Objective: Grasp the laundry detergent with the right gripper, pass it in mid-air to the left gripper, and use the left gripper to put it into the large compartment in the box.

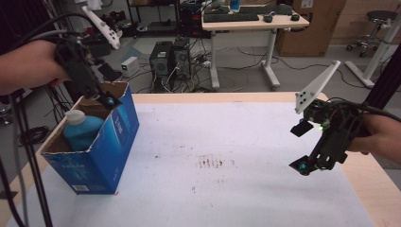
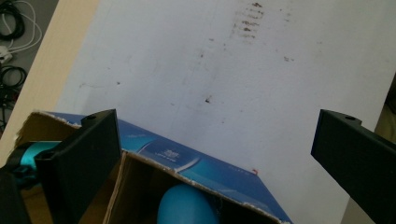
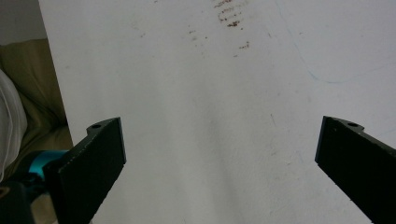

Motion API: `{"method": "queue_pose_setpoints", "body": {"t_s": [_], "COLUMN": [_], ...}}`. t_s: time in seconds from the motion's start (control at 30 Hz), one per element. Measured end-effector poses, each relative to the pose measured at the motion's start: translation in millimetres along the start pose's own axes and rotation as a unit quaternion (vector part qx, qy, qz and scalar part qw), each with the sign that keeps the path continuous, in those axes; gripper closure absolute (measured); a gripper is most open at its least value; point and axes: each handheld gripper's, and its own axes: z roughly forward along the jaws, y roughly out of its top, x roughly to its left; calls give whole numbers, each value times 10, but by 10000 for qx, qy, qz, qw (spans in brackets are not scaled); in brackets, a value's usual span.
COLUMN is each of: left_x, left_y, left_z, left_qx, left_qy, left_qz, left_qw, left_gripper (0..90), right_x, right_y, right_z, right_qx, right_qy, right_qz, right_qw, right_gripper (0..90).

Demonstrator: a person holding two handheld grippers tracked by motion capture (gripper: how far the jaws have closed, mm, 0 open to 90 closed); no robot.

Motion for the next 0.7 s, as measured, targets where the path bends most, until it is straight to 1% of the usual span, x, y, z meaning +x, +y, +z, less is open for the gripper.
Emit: {"method": "queue_pose_setpoints", "body": {"t_s": [0.13, 0.23, 0.47, 0.63, 0.7], "left_x": [7, 15, 25, 16, 13], "left_y": [-58, -94, -116, -132, -138], "left_z": [-13, -8, 26, 38, 46], "left_qx": [104, 99, 113, 138, 133], "left_qy": [31, 8, -53, -31, -49], "left_qz": [-13, -50, -14, -30, -34], "left_qw": [9999, 9999, 9999, 9999, 9999], "left_gripper": [16, 16, 16, 16, 16], "right_x": [-6, -6, -7, -2, -2], "right_y": [-3, -5, -12, 5, 6], "right_z": [-2, 3, 5, 16, 18], "right_qx": [6, 41, 56, 51, 53], "right_qy": [-2, 9, 7, 8, 17], "right_qz": [5, -12, 12, 9, -27], "right_qw": [10000, 10000, 10000, 10000, 10000], "right_gripper": [8, 8, 8, 8, 8]}}
